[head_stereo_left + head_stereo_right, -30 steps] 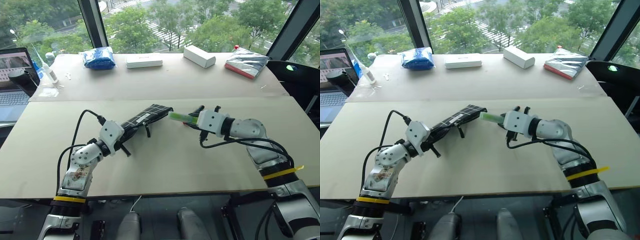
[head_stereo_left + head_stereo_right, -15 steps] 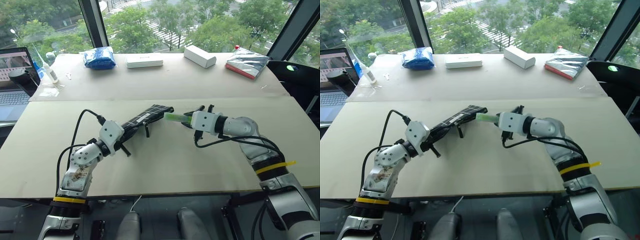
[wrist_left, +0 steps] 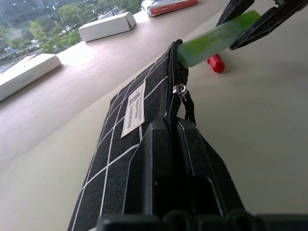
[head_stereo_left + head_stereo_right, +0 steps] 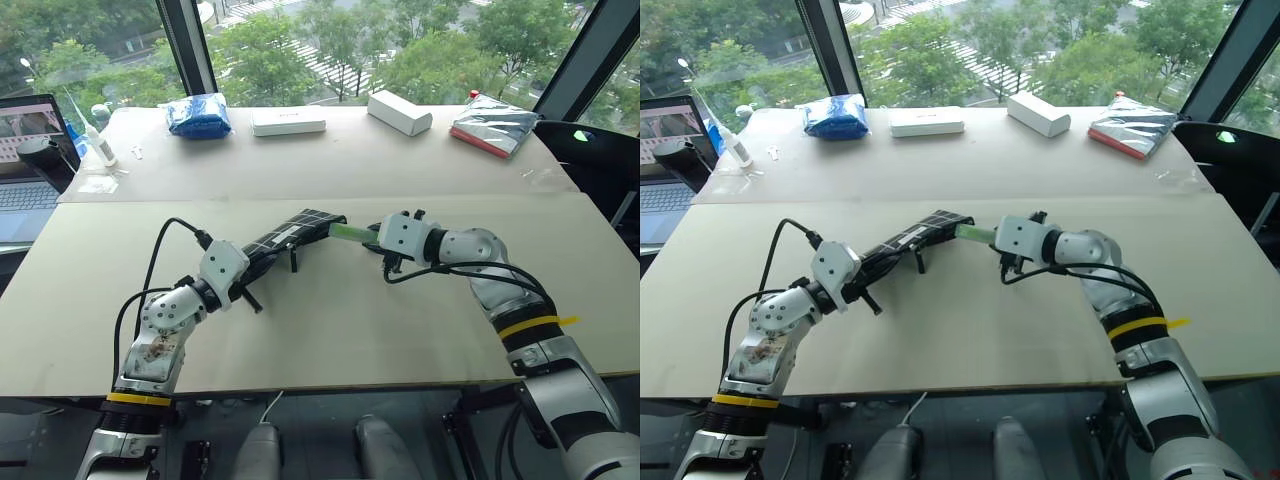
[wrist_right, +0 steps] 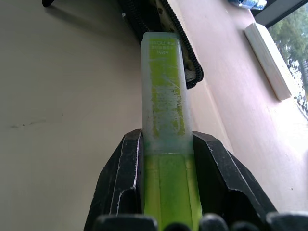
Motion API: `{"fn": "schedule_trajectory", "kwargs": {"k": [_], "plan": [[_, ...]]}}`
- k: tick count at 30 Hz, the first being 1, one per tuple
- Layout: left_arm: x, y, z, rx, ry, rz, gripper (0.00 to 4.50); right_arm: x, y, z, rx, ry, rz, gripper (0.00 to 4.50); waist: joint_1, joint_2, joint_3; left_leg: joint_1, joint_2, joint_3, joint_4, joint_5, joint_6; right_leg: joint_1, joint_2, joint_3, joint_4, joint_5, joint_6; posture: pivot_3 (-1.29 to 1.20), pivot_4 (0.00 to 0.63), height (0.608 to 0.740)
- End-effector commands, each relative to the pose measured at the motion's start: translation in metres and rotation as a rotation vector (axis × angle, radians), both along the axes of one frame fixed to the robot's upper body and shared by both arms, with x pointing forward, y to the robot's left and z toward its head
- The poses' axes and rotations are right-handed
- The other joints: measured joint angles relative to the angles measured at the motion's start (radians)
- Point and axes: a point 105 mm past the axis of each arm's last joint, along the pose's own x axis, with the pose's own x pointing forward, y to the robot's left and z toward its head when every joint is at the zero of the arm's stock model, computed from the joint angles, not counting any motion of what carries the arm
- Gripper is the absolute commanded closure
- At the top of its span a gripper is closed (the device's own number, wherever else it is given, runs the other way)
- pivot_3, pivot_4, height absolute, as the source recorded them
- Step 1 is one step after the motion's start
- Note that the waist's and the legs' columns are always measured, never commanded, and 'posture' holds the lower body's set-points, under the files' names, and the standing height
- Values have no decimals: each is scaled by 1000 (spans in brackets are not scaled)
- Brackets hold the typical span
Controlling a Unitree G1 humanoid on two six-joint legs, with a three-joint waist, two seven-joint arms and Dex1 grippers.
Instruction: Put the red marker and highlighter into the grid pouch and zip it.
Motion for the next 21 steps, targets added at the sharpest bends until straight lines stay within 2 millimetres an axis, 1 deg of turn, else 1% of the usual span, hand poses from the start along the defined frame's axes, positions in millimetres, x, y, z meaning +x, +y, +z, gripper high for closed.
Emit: {"fn": "schedule_trajectory", "kwargs": {"k": [1, 5, 8, 12, 16, 21], "plan": [[-3, -4, 7, 16, -40, -26, 4500, 5, 2, 19, 22, -27, -2, 3439, 0, 0, 0, 0, 0, 0, 0, 0, 0, 0, 0, 0, 0, 0, 0, 0, 150, 740], [-4, -4, 5, 30, -37, -34, 4500, 8, 4, 22, 36, -5, -10, 3439, -1, 0, 0, 0, 0, 0, 0, 0, 0, 0, 0, 0, 0, 0, 0, 0, 150, 740], [-5, -5, 2, 35, -33, -39, 4500, 9, 10, 26, 32, -3, -1, 3439, -1, 0, 0, 0, 0, 0, 0, 0, 0, 0, 0, 0, 0, 0, 0, 0, 150, 740], [-5, -6, 1, 35, -31, -43, 4500, 2, 30, 24, -15, -19, 69, 3439, -1, 0, 0, 0, 0, 0, 0, 0, 0, 0, 0, 0, 0, 0, 0, 0, 150, 740], [-5, -6, 1, 33, -31, -46, 4500, -8, 50, 15, -64, -33, 136, 3439, -1, 0, 0, 0, 0, 0, 0, 0, 0, 0, 0, 0, 0, 0, 0, 0, 150, 740], [-5, -6, 2, 29, -31, -46, 4500, -16, 67, 11, -106, -64, 199, 3439, 1, 0, 0, 0, 0, 0, 0, 0, 0, 0, 0, 0, 1, 0, 0, 0, 150, 740]]}}
